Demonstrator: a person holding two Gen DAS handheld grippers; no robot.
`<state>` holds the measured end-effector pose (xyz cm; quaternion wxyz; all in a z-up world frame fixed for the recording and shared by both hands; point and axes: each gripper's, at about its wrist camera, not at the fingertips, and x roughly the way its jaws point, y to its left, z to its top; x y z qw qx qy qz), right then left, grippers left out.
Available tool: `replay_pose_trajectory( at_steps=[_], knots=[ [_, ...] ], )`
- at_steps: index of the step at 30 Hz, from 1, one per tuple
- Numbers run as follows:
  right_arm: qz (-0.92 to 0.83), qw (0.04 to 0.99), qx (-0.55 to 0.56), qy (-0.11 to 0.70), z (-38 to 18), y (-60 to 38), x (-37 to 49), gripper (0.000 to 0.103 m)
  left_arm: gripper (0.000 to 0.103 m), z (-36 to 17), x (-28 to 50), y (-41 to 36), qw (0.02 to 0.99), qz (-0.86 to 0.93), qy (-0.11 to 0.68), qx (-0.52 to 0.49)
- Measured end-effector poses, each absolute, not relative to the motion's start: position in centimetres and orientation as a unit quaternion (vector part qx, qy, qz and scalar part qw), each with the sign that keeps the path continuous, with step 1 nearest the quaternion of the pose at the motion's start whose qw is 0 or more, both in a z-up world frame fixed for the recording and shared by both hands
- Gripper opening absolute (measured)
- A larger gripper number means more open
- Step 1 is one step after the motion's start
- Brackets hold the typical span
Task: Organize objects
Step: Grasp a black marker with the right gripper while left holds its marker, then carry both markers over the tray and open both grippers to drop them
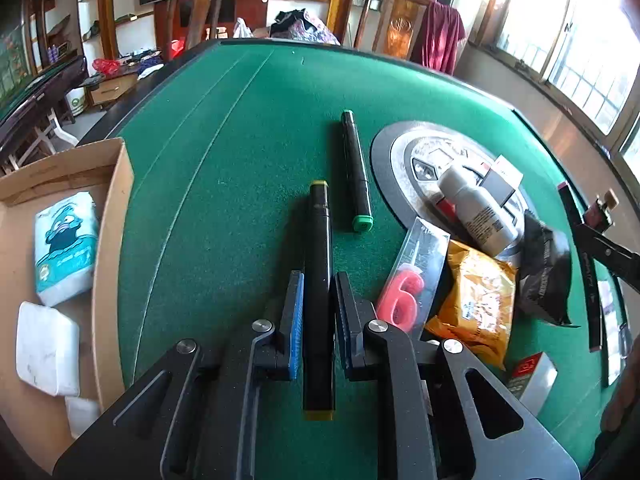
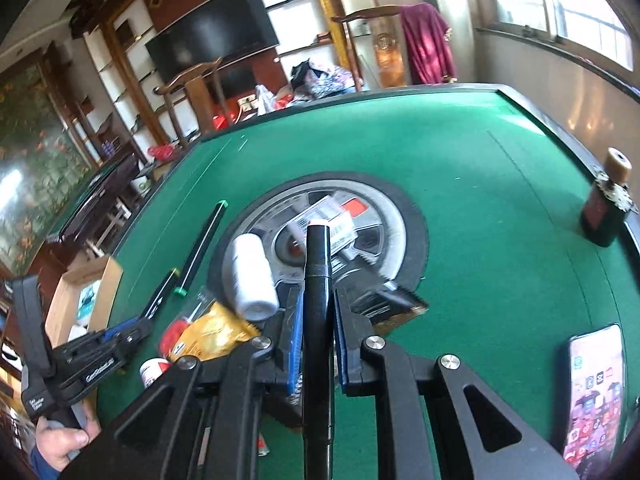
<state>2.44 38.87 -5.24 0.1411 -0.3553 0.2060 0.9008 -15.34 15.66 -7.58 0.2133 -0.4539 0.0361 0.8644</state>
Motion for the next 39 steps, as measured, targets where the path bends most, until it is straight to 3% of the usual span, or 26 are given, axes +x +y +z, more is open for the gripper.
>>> replay_pose_trajectory(
  at_steps=[7,23,39],
  knots=[
    [0.905,0.118,-0.347,0.214,-5.3,37.5,2.2,0.013,0.014,-8.3,-16.0,16.4,0.193,0.872,0.053,-0.448],
    [0.901,0.039,-0.335,0.272,-5.5,36.6,2.3,0.013,0.014,-7.2,-14.6,14.5,0.223,0.873,0.0,-0.434],
    [0.892,0.0,-0.362,0.272,-6.6,34.4,1.6,0.012,0.014,-7.2,-14.2,15.1,0.244,0.865,-0.004,-0.438]
  ],
)
